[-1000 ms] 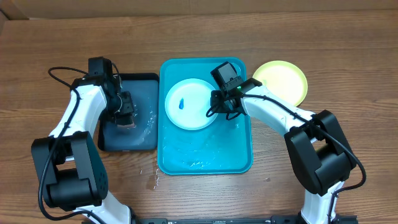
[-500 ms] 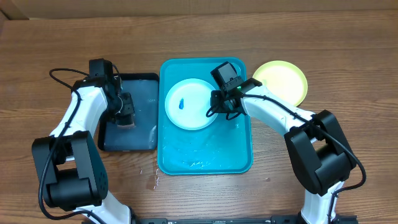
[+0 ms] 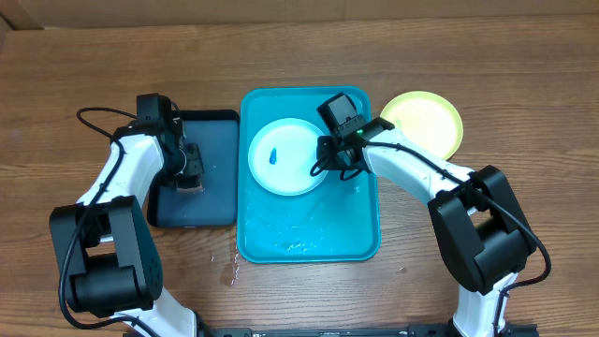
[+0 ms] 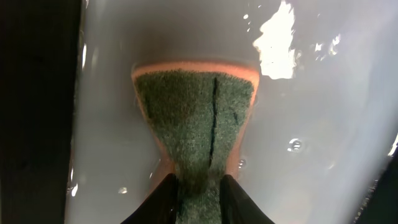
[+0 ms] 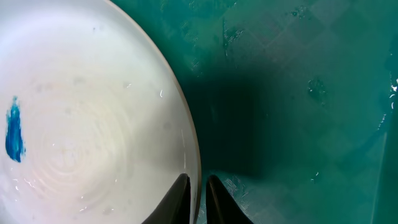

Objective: Clean dirty plates on tray and stack at the side

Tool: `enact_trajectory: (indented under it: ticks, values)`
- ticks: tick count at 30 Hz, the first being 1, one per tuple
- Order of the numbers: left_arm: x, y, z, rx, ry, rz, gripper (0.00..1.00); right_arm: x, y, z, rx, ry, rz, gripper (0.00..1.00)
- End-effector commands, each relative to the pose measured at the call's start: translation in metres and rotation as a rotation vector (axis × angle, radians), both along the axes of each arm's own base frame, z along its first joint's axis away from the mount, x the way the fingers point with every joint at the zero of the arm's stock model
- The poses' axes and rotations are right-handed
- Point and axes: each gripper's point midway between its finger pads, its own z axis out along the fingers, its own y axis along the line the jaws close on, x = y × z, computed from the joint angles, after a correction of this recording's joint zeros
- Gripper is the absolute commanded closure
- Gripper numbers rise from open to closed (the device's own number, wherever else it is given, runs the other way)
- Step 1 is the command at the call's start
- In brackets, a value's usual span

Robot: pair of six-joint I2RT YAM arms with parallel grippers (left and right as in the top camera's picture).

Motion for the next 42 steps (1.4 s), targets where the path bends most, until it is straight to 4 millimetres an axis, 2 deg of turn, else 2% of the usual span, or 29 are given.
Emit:
enact_trajectory:
  ticks: [1, 6, 8, 11, 14, 19, 24, 29, 31, 34, 36, 42]
  values:
    - [-0.003, -0.004, -0.001, -0.007, -0.007, -0.004, 0.77, 0.002, -0.003, -0.002, -0.011, -0.003, -0.008, 0.88]
    - [-0.002, -0.004, -0.001, -0.007, -0.01, -0.004, 0.91, 0.002, -0.003, -0.002, -0.011, -0.003, -0.008, 0.88]
    - [-0.002, -0.004, -0.001, -0.008, -0.011, -0.004, 0.9, 0.002, -0.003, -0.002, -0.011, -0.003, -0.008, 0.88]
    - [-0.002, -0.004, -0.001, -0.008, -0.01, -0.004, 0.77, 0.002, -0.003, -0.002, -0.011, -0.003, -0.008, 0.88]
    - [-0.002, -0.004, -0.001, -0.008, -0.01, -0.004, 0.76, 0.002, -0.003, -0.002, -0.011, -0.003, -0.008, 0.88]
    - [-0.001, -0.004, 0.0, -0.007, -0.013, -0.004, 0.86, 0.002, -0.003, -0.002, -0.011, -0.003, -0.008, 0.88]
    - [-0.001, -0.004, -0.001, -0.008, -0.013, -0.001, 0.87, 0.002, -0.003, -0.002, -0.011, -0.003, -0.008, 0.88]
    - [-0.003, -0.004, -0.002, -0.008, -0.008, 0.0, 0.81, 0.002, -0.003, -0.002, -0.011, -0.003, -0.008, 0.88]
    - [-0.005, -0.004, -0.004, -0.009, -0.006, 0.0, 0.82, 0.002, -0.003, -0.002, -0.011, -0.003, -0.008, 0.88]
    - [-0.006, -0.005, -0.007, -0.009, -0.006, 0.0, 0.94, 0.002, -0.003, -0.002, -0.011, -0.003, -0.008, 0.88]
    - [-0.006, -0.005, -0.008, -0.014, -0.009, 0.003, 0.96, 0.002, -0.003, -0.002, -0.011, -0.003, -0.008, 0.88]
    - [-0.002, -0.004, 0.012, -0.011, -0.021, 0.003, 0.96, 0.002, -0.003, -0.002, -0.011, -0.003, -0.008, 0.88]
